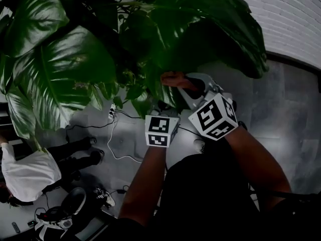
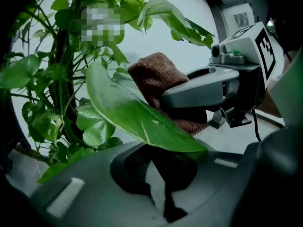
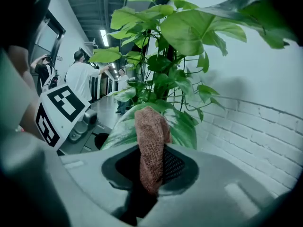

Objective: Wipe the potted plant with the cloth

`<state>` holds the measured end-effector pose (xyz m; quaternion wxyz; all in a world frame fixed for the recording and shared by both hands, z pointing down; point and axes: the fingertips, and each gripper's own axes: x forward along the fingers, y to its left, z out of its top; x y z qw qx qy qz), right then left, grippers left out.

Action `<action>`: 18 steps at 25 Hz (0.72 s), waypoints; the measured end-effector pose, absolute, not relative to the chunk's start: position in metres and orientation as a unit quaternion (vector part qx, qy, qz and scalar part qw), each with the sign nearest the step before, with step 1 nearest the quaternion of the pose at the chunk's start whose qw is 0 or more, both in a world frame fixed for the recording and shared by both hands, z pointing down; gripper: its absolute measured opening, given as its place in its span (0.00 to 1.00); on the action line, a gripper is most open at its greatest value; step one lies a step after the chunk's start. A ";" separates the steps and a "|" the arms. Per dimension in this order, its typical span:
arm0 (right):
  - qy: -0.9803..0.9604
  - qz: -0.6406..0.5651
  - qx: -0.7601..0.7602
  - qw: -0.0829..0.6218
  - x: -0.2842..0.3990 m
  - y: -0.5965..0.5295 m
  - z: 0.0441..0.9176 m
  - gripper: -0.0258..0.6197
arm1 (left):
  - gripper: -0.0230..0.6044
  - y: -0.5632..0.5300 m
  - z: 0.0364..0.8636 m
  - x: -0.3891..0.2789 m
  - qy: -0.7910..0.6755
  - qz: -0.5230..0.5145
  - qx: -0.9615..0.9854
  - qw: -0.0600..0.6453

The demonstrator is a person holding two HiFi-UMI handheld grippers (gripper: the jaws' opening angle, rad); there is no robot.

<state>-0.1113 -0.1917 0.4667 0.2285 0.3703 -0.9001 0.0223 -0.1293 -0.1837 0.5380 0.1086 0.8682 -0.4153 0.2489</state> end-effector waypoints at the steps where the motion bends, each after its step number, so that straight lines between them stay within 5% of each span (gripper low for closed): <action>1: -0.902 0.025 0.365 0.228 -0.114 -0.189 0.468 0.14 | 0.06 -0.183 0.536 -0.129 -0.414 0.247 0.870 0.106; 18: -0.923 0.009 0.296 0.244 -0.153 -0.130 0.478 0.14 | 0.06 -0.167 0.530 -0.143 -0.417 0.246 0.870 0.089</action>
